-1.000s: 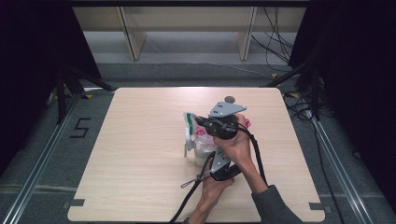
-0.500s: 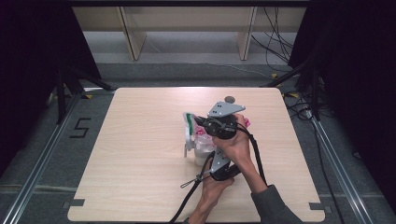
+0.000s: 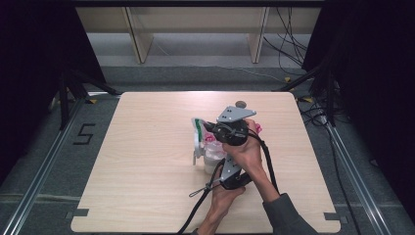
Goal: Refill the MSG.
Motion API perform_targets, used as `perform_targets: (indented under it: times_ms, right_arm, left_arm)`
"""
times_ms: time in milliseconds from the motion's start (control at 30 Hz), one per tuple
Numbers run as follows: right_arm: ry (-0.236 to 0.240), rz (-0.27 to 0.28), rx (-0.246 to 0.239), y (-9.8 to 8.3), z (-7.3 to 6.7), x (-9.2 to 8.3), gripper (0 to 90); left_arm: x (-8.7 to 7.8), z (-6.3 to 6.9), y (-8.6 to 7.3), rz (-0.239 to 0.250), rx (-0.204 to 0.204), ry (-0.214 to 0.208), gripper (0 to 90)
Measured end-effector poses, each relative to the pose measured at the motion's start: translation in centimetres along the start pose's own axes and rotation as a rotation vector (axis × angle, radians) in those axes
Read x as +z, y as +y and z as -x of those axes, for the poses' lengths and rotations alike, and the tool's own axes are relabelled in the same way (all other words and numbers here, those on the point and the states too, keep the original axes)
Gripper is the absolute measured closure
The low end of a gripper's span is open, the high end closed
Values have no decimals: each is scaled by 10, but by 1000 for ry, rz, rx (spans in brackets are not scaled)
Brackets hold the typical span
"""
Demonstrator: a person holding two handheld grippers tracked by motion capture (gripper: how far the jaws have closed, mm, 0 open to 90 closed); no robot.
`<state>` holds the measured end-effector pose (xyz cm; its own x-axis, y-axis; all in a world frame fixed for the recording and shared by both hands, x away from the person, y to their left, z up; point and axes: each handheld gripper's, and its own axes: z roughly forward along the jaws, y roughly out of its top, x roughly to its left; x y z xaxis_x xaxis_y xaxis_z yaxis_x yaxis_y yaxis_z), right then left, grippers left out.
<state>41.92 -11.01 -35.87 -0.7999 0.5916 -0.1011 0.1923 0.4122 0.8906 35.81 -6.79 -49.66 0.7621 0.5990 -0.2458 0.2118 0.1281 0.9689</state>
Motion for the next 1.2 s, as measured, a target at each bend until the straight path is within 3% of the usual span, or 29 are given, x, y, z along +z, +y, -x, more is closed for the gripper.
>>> perform_targets:
  times_ms: [200, 300, 467, 533, 700, 733, 767, 800, 833, 933, 1000, 1067, 1133, 1200]
  right_arm:
    - [17, -30, 1, 0, 0, 2, 900]
    - [6, 5, -3, 1, 1, 0, 900]
    - [18, -20, 3, 0, 1, 1, 900]
    - [-2, 15, -4, 0, 2, -1, 900]
    - [13, -6, 6, 0, 1, -3, 900]
    - [5, 4, 30, -1, 0, -3, 900]
    - [6, 14, 10, -1, 1, -3, 900]
    - [2, 18, 6, -1, 1, -4, 900]
    - [13, 19, 9, -1, 1, -5, 900]
    - [10, 21, 36, -3, 1, -10, 900]
    - [10, 46, 7, -4, 3, -12, 900]
    - [19, 46, 27, -5, 3, -16, 900]
    - [12, 66, 19, -6, 5, -18, 900]
    - [16, 67, 29, -7, 5, -22, 900]
  left_arm:
    - [0, 0, 0, -3, -7, -2, 726]
    - [0, 0, 0, 0, -1, 0, 727]
    - [0, 0, 0, 1, -5, -2, 727]
    - [0, 0, 0, -2, -1, 0, 728]
    - [1, -1, -1, -1, 0, -4, 727]
    - [0, -1, -2, -8, 3, -2, 728]
    - [0, -1, -2, -11, 2, 0, 728]
    - [-3, -6, -1, -73, 74, 13, 728]
    - [-3, -7, -2, -75, 78, 14, 728]
    - [-4, -7, -3, -88, 79, 14, 728]
    - [-4, -6, -3, -97, 67, 13, 728]
    - [-3, -6, -4, -94, 56, 2, 727]
    - [-2, -7, -5, -96, 60, 0, 727]
    - [-4, -7, -5, -114, 59, 16, 725]
